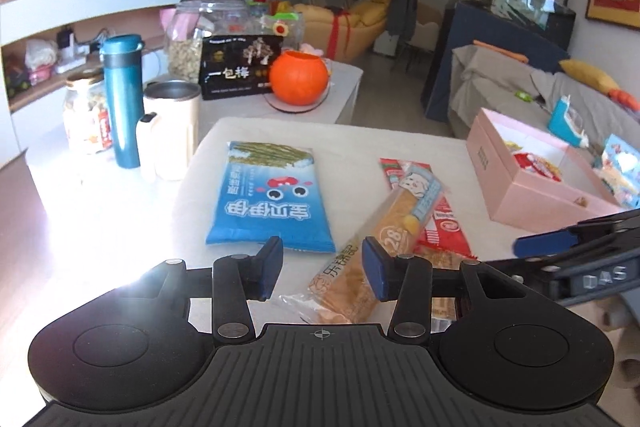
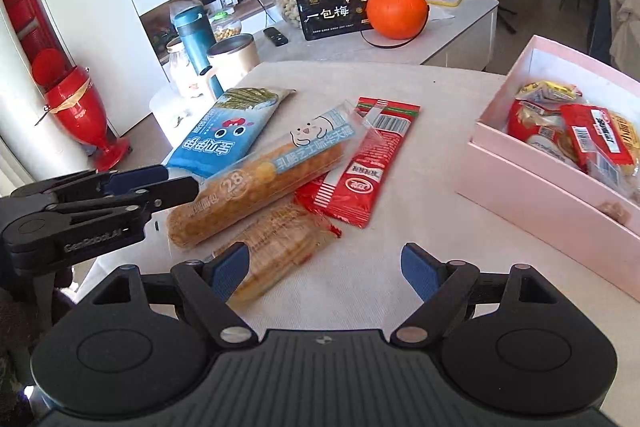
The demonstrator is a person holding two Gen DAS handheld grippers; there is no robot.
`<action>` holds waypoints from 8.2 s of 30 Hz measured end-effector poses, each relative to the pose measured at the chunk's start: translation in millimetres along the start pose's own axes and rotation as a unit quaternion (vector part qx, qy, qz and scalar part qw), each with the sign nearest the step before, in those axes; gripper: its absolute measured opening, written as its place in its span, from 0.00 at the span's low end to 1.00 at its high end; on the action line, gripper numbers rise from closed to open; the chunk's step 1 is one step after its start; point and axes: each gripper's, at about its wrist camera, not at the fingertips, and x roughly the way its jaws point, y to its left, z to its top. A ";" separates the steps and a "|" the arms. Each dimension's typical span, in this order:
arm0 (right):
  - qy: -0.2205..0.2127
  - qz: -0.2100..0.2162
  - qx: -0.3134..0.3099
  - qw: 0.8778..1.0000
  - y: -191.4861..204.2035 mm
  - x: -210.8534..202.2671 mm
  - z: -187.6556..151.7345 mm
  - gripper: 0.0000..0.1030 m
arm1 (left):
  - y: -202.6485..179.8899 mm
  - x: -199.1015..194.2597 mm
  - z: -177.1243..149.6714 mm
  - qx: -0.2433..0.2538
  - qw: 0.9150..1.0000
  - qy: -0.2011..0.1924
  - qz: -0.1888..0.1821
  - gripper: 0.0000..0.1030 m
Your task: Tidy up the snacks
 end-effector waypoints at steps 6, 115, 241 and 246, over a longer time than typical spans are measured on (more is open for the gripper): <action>-0.009 -0.056 0.027 0.998 -3.6 43.8 32.5 0.81 | -17.8 -20.1 -16.9 -0.003 0.996 0.012 -0.089 0.47; -0.043 -0.062 -0.059 0.995 -43.7 -22.9 -71.9 0.97 | -75.6 101.0 25.4 0.208 0.972 0.109 -0.031 0.80; 0.024 -0.080 -0.081 0.993 -44.5 -37.7 -58.7 0.55 | -79.0 -21.5 -50.6 0.029 0.990 0.115 -0.074 0.83; 0.043 -0.101 -0.063 0.992 -73.3 -79.3 -90.5 0.55 | -112.3 -12.5 -54.9 0.058 0.982 0.127 -0.124 0.83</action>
